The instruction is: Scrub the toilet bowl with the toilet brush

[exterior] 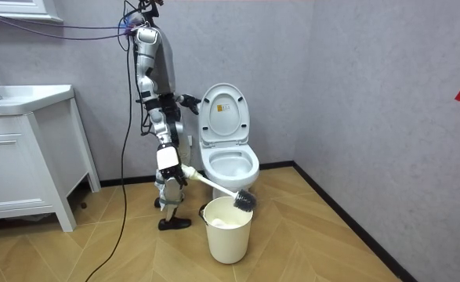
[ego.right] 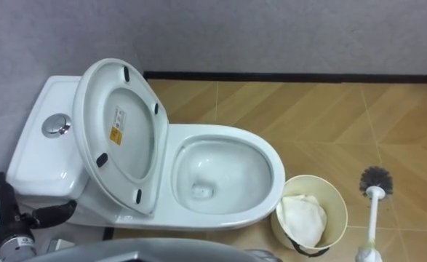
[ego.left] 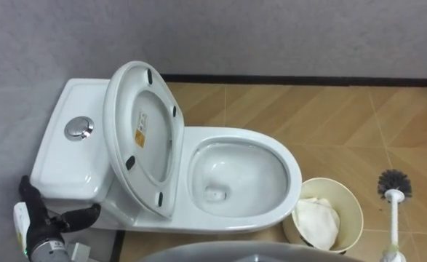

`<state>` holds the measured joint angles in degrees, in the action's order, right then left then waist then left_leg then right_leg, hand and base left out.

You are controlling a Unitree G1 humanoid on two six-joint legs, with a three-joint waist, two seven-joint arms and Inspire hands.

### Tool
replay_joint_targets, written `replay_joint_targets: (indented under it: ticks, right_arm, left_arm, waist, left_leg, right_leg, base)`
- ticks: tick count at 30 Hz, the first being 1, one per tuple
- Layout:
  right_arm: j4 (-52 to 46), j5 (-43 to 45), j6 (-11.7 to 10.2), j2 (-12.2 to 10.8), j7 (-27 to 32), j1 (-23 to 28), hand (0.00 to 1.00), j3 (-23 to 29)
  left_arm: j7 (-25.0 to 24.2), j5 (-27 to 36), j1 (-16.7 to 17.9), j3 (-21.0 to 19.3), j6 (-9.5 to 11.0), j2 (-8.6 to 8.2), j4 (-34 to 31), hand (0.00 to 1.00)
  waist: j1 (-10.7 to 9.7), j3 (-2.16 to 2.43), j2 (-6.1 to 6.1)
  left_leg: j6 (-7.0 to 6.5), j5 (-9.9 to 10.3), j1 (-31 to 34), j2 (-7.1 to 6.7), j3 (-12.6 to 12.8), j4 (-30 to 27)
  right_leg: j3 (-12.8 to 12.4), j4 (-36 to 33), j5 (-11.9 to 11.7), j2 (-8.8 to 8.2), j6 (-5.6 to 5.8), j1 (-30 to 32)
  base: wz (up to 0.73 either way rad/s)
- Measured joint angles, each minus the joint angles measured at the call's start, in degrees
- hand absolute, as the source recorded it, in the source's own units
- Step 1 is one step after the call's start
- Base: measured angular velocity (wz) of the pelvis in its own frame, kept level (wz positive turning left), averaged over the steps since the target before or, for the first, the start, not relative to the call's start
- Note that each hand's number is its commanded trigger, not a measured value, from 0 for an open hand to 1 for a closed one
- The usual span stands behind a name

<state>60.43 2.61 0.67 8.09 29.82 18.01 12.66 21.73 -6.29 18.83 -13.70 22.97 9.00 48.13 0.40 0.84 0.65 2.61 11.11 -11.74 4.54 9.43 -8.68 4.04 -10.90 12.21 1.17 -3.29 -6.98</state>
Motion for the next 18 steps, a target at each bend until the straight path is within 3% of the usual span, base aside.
replay_joint_targets:
  ticks: [13,18]
  right_arm:
    - [1.9,-2.5,0.4,0.0,-0.2,-1.1,0.0,0.5]
    - [5.0,-2.5,1.6,0.4,-5.7,-2.1,0.0,0.4]
  left_arm:
    - [-0.2,0.1,-0.1,0.0,0.0,0.05,0.0,0.0]
    - [-1.7,0.1,-0.1,-0.1,0.0,0.7,0.0,0.0]
  waist:
    - [-0.1,0.02,-0.03]
    - [0.0,0.02,-0.03]
  left_leg:
    - [0.0,0.0,0.1,0.01,-0.3,0.0]
    - [0.0,0.0,0.2,0.06,-0.3,0.0]
  right_leg:
    - [0.6,0.1,0.0,-0.11,-0.03,-0.2]
    - [0.8,0.0,0.0,-0.08,-0.06,-0.1]
  base:
    - [0.0]
    - [0.01]
